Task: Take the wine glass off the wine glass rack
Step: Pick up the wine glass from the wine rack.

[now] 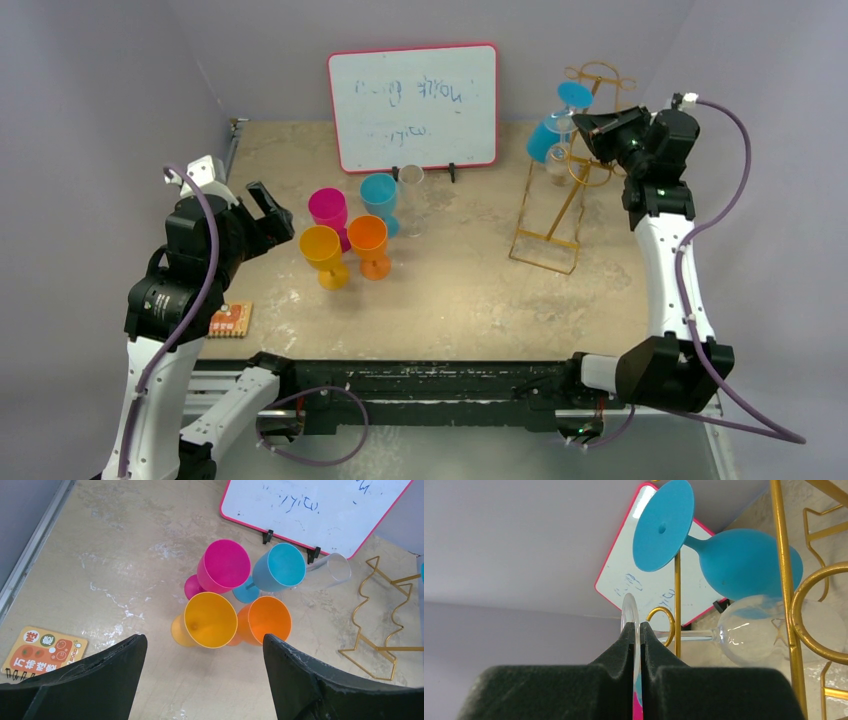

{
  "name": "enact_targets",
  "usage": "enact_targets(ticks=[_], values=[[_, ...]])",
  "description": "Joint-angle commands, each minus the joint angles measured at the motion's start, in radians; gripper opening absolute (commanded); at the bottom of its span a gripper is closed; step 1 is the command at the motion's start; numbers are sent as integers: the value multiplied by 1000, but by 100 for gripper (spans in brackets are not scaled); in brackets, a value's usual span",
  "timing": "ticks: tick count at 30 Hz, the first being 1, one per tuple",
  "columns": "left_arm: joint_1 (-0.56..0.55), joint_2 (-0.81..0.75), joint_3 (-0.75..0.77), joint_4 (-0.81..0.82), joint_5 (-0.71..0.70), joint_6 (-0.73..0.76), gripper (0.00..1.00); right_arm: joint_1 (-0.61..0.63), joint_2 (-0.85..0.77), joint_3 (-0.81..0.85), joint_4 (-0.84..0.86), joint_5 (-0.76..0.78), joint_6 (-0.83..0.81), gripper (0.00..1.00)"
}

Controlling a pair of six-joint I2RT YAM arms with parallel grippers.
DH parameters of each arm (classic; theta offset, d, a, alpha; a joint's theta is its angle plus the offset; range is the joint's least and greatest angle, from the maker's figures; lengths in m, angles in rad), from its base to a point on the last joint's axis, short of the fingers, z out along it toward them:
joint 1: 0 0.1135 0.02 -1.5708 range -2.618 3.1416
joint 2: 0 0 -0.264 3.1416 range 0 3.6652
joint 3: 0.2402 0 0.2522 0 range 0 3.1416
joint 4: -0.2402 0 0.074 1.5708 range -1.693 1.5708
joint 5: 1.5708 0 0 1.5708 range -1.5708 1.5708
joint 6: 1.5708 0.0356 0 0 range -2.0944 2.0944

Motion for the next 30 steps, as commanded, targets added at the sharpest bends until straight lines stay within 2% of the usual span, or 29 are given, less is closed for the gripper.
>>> enact_targets(ticks=[1, 13, 19, 22, 30], values=[[3, -2, -7, 47, 10, -20, 85, -2, -51, -14, 122, -17, 83, 0], [3, -5, -7, 53, 24, -26, 85, -2, -56, -60, 161, -88, 90, 0], [3, -7, -19, 66, 48, -38, 85, -2, -46, -73, 177, -229, 56, 0], [3, -1, -15, 73, 58, -38, 85, -2, -72, -115, 219, -242, 60, 0], [3, 2, -23, 76, 59, -39, 85, -2, -135, -152, 187, -343, 49, 0]])
